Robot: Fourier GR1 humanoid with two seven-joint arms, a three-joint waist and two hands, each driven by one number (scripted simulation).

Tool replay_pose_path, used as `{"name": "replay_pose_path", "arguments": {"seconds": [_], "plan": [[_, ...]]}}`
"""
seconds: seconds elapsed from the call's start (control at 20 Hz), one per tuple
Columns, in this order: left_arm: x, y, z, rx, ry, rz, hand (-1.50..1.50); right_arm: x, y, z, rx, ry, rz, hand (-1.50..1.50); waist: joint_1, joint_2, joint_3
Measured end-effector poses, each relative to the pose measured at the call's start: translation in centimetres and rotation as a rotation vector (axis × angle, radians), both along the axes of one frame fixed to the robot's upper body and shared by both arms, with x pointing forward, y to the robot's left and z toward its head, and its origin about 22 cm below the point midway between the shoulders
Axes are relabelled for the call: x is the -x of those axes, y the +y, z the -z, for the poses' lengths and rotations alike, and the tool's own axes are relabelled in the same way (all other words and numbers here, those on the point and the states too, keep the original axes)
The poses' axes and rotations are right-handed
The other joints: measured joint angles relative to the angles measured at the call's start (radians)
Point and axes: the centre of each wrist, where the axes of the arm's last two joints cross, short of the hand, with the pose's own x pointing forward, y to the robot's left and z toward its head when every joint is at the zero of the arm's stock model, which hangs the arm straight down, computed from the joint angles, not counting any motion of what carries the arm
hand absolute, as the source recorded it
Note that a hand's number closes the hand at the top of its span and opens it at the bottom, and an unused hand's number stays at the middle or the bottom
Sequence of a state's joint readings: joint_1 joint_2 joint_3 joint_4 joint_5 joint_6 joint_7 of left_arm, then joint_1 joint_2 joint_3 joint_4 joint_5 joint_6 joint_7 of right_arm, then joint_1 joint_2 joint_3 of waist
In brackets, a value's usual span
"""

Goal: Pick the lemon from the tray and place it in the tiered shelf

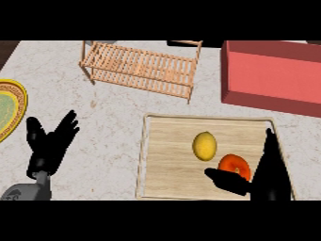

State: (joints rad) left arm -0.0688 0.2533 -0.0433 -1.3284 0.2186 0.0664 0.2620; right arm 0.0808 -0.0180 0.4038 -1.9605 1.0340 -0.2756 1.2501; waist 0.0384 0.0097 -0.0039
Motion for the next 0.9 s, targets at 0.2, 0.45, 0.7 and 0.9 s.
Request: {"name": "replay_pose_path", "arguments": {"seconds": [0.2, 0.45, 0.7, 0.9], "plan": [[0.1, -0.1, -0.1, 0.003, -0.001, -0.005, 0.0, -1.6, 0.2, 1.0, 0.035, 0.05, -0.006, -1.5, -0.009, -0.003, 0.001], [0.2, 0.1, -0.1, 0.0, 0.005, -0.016, 0.0, -2.9, 0.6, 1.9, 0.078, 0.09, -0.02, -1.5, -0.016, -0.006, 0.001], [0.3, 0.4, 0.2, -0.002, 0.008, -0.021, 0.0, -4.0, 0.8, 2.7, 0.089, 0.121, -0.029, -1.5, -0.022, -0.007, 0.001], [0.2, 0.3, 0.1, -0.001, 0.008, -0.025, 0.0, -4.9, 1.0, 3.4, 0.099, 0.15, -0.032, -1.5, -0.022, -0.008, 0.002]]}}
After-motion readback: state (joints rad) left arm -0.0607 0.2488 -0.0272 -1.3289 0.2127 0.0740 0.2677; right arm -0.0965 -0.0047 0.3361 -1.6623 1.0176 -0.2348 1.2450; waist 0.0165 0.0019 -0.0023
